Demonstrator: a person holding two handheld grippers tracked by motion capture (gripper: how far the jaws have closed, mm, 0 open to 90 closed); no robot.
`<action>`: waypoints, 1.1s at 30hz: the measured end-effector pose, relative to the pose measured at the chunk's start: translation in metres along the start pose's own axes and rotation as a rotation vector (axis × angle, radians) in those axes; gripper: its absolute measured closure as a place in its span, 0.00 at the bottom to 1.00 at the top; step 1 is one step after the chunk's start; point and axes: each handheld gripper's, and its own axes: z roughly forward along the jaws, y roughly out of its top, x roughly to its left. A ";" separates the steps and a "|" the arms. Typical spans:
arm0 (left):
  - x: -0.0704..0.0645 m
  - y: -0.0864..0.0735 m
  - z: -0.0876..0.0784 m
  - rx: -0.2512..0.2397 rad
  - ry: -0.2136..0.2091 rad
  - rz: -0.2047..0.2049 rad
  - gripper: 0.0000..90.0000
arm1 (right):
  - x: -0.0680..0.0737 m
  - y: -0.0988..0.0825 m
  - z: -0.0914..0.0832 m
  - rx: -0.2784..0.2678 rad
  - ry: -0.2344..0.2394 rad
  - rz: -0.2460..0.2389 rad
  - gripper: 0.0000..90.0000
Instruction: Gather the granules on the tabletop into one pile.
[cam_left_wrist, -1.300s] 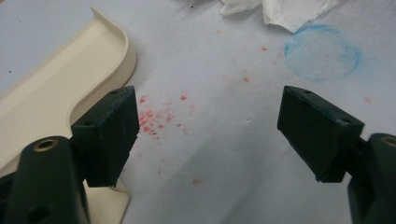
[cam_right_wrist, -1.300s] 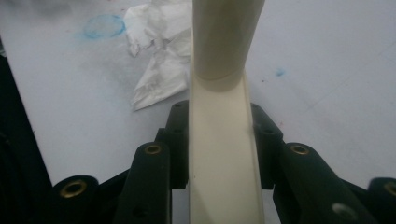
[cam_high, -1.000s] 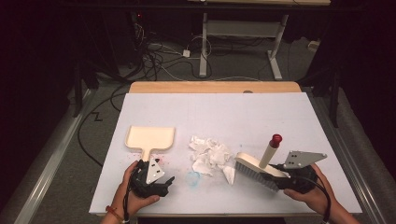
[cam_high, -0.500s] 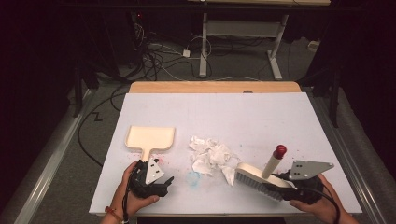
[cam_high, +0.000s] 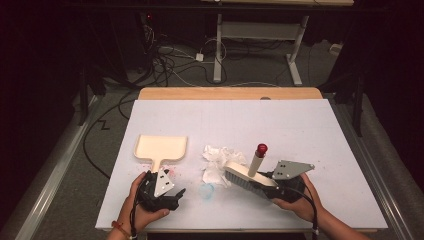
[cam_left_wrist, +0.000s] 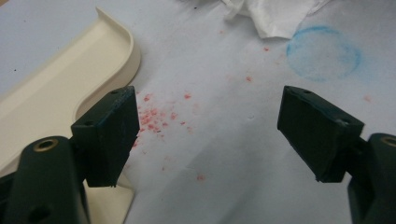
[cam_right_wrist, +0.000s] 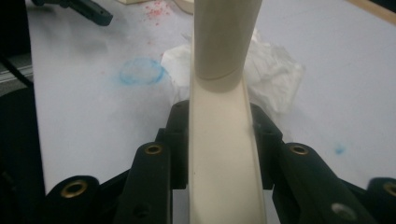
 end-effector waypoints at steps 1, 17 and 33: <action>0.000 0.000 0.000 0.001 0.000 0.001 0.22 | 0.000 0.002 0.003 -0.009 -0.006 -0.006 0.76; 0.003 -0.001 -0.004 0.003 0.021 -0.008 0.22 | -0.003 0.011 -0.045 -0.140 -0.034 0.025 0.75; 0.020 -0.010 -0.010 0.007 0.071 -0.073 0.22 | -0.031 -0.006 -0.036 0.059 -0.229 0.085 0.75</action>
